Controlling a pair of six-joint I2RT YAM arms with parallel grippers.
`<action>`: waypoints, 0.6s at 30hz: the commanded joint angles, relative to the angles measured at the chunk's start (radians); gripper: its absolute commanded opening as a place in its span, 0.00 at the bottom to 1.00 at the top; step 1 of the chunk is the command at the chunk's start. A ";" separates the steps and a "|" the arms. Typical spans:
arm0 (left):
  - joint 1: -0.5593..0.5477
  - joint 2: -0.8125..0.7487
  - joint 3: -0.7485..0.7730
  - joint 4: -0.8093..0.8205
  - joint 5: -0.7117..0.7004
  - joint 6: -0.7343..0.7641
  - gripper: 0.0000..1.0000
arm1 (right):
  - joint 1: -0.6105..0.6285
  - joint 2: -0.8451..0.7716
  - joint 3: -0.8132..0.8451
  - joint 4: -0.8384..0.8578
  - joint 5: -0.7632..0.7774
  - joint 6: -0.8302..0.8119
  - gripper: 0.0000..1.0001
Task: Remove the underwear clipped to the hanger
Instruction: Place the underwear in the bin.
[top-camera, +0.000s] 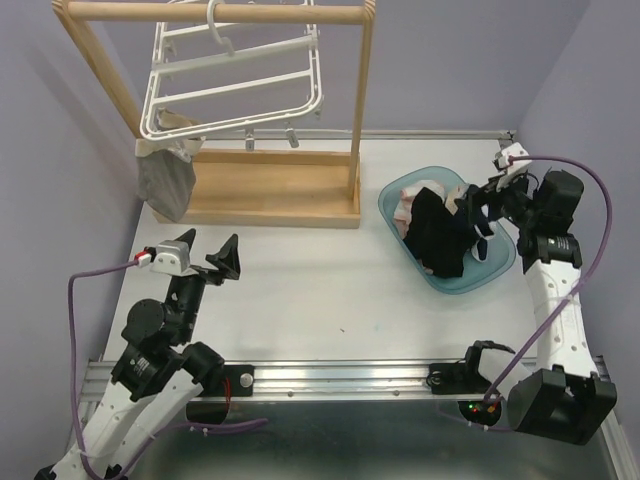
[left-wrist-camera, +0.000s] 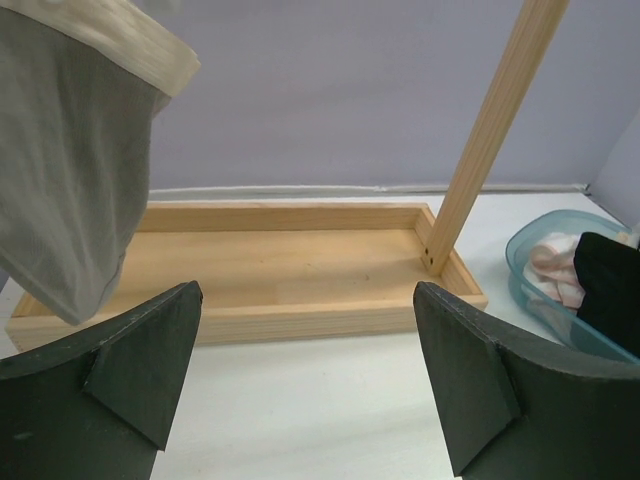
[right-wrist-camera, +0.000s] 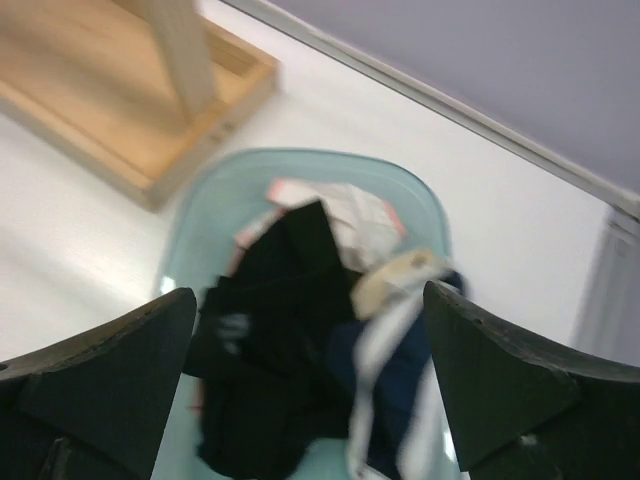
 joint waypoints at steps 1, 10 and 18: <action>0.011 -0.058 0.026 0.062 -0.043 0.000 0.99 | -0.005 -0.047 -0.024 0.021 -0.455 0.171 1.00; 0.012 0.018 0.089 0.110 -0.195 0.041 0.98 | 0.110 0.024 -0.104 0.027 -0.519 0.230 1.00; 0.087 0.152 0.130 0.133 -0.264 0.012 0.99 | 0.152 0.025 -0.101 0.027 -0.456 0.237 1.00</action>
